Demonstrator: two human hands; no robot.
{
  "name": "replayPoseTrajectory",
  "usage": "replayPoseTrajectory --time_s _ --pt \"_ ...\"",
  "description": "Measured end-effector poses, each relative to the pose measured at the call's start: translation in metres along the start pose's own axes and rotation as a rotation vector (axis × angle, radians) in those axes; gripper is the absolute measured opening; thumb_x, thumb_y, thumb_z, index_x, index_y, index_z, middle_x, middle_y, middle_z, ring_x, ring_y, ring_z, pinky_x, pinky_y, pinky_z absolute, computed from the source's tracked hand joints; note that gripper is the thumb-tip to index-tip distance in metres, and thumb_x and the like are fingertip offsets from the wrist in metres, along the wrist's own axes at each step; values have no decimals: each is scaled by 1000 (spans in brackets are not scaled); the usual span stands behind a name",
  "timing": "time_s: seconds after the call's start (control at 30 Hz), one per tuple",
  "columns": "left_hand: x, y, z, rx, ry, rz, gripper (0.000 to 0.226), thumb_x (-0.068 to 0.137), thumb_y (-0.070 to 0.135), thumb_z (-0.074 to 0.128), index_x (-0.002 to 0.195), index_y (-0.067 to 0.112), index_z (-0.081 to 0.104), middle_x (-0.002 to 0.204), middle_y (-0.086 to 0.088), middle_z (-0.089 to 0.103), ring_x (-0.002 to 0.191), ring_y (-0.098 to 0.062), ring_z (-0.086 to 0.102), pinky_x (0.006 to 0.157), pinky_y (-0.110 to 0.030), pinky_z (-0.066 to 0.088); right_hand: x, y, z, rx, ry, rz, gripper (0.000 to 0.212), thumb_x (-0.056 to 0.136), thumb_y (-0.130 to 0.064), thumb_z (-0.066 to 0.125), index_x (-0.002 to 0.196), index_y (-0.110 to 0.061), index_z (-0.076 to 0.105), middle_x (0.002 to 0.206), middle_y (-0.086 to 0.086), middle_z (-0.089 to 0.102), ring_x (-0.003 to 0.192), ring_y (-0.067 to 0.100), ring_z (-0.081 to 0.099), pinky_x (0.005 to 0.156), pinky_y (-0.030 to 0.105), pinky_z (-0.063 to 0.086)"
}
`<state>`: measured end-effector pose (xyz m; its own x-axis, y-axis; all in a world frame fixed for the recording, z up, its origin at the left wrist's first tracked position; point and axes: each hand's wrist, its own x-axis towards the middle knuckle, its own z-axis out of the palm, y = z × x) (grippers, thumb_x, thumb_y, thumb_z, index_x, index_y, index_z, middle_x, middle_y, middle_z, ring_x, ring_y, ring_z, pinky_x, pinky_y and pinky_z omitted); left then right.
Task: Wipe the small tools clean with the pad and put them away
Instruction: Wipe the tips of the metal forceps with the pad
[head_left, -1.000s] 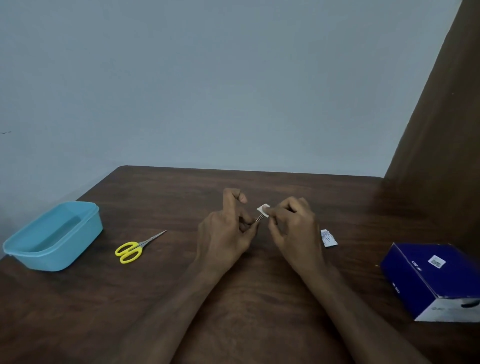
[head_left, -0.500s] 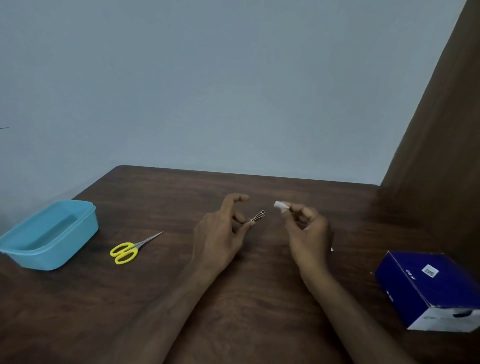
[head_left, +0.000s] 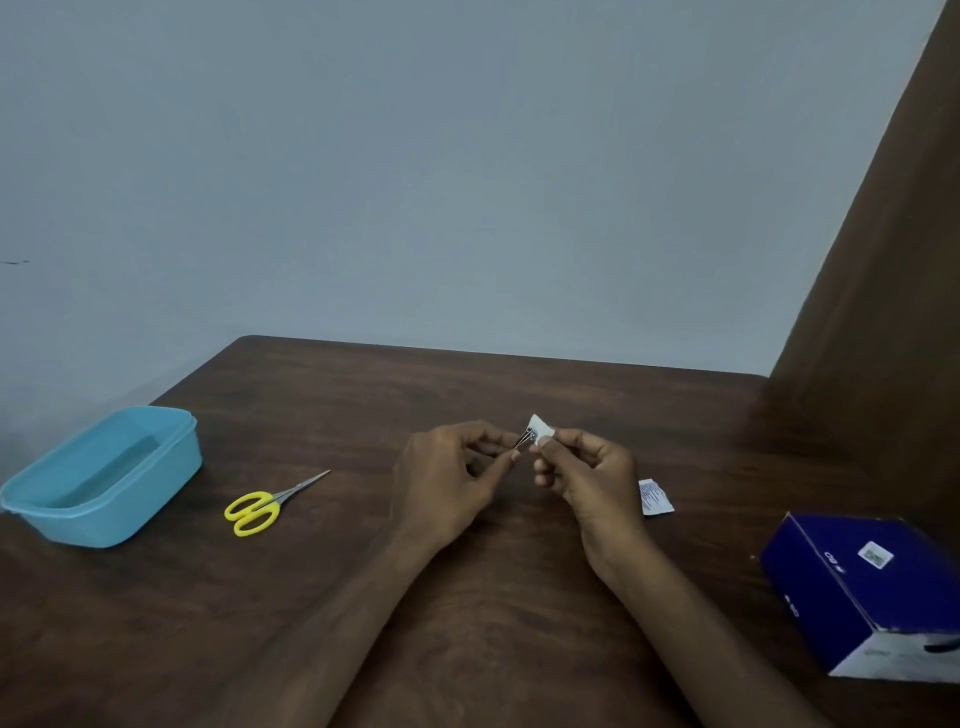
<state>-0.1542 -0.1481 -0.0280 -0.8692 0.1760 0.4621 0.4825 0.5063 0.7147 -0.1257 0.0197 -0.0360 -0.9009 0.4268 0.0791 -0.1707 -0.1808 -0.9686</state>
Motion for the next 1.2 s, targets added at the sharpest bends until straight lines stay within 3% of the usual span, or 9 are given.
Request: replayPoseTrajectory --time_s 0.2,0.33,0.43,0.63,0.77,0.97,1.07,1.2 --pt "9 -8 2 -443 2 -138 21 90 21 87 111 26 85 94 9 84 91 -9 80 86 -33 64 4 1 -4 45 59 -6 16 92 4 72 96 -11 78 75 5 71 63 11 61 59 24 54" --pt "10 -7 5 -539 -39 -144 19 91 14 85 109 20 85 94 3 84 88 -8 79 76 -21 59 2 0 -1 25 8 -12 15 91 3 73 96 -9 79 77 7 73 61 12 61 59 26 54" --pt "10 -6 5 -551 -69 -127 17 92 15 84 108 19 85 93 2 84 87 -9 79 74 -20 58 3 -1 -3 45 -4 3 8 92 1 74 94 -5 78 77 8 73 64 14 63 61 29 55" --pt "8 -4 4 -538 -116 -114 17 91 17 85 108 16 85 92 0 84 85 -16 79 71 -24 58 1 -1 -3 3 -18 -22 2 93 -3 76 95 -4 77 70 5 70 62 13 63 61 28 55" --pt "9 -9 5 -529 -56 -119 17 91 19 85 107 18 85 93 1 84 80 -37 77 70 -37 59 -4 -1 -1 -124 -95 -76 10 93 -9 79 85 -12 78 68 3 69 61 12 61 62 29 55" --pt "8 -9 3 -503 -76 -108 13 89 15 88 101 17 86 86 1 84 68 -12 72 65 -27 58 -6 0 -2 -178 -79 -117 3 91 -13 83 88 -15 83 71 2 75 60 10 62 65 31 54" --pt "8 -10 5 -491 -98 -107 11 87 17 89 97 20 86 85 1 83 67 -15 73 65 -30 59 -6 -1 -2 -168 -101 -101 4 90 -10 83 88 -13 83 71 3 75 60 11 60 63 28 53" --pt "7 -10 5 -398 -88 -103 11 86 21 91 96 21 87 81 4 83 68 -10 75 63 -24 57 -3 -1 -1 -137 7 -126 6 89 -8 82 91 -14 83 70 2 75 59 10 62 62 27 54"
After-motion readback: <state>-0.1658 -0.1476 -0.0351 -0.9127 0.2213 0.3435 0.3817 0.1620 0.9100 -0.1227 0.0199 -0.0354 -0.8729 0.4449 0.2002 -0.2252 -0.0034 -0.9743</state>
